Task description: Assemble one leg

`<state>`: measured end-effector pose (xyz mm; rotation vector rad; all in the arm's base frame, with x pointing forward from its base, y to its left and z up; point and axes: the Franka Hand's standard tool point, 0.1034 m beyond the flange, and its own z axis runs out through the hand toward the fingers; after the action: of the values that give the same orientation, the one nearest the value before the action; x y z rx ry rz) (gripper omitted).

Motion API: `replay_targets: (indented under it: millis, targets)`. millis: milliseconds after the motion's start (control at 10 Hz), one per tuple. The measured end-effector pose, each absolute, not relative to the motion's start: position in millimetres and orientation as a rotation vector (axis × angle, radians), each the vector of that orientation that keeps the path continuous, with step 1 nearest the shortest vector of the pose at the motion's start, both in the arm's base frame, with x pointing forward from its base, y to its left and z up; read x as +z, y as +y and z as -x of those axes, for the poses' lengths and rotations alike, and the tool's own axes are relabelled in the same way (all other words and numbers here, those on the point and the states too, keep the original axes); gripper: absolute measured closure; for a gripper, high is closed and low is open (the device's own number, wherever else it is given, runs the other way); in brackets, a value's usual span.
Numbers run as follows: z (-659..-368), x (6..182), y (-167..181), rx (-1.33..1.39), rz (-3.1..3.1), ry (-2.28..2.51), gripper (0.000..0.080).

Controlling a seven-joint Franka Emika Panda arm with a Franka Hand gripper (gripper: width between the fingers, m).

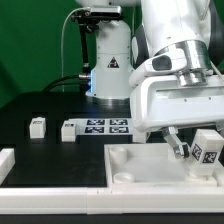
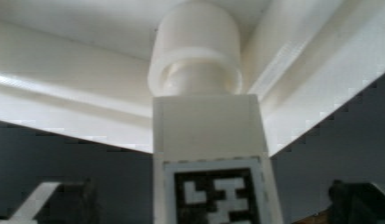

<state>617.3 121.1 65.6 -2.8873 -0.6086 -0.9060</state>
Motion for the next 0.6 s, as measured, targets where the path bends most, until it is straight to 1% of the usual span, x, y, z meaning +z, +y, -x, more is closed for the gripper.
replay_targets:
  millis: [300, 500, 600]
  targets:
    - [-617.2, 65.5, 121.1, -0.906, 2.887, -0.609, 0.015]
    - [-614.3, 62.4, 124.5, -0.826, 2.902, -0.622, 0.015]
    - [-615.4, 63.5, 124.1, -0.835, 2.901, -0.62, 0.015]
